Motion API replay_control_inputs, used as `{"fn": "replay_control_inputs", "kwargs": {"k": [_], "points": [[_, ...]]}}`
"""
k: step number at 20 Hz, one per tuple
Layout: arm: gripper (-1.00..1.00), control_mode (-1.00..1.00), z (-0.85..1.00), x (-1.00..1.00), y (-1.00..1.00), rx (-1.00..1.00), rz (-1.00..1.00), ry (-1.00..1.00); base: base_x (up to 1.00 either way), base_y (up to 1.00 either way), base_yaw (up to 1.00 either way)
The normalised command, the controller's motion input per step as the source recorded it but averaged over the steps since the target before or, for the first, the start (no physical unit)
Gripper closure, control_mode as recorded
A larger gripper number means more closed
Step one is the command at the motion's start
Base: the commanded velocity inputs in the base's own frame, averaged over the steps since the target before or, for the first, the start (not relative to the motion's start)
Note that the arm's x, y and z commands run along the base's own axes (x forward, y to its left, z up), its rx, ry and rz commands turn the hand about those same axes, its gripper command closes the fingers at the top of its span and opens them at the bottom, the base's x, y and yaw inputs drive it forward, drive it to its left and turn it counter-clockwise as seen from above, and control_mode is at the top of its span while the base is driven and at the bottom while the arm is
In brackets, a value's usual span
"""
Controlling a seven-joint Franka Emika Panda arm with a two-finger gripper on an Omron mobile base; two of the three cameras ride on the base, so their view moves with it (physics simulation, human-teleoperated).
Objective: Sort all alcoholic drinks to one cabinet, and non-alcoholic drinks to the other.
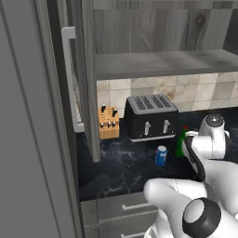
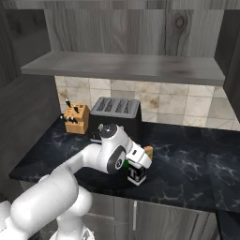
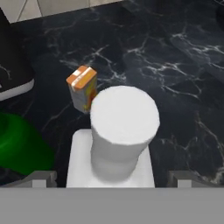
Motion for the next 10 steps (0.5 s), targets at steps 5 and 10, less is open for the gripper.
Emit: {"fn": "replay_control_inputs", "kwargs": {"k": [5,10], "points": [[-1.0,-1.0,-0.07,0.18,-0.08,0.0,0.0,0.0,0.0,0.0,0.0],[-1.0,-1.0,-0.07,0.17,-0.04,0.0,0.0,0.0,0.0,0.0,0.0]]}}
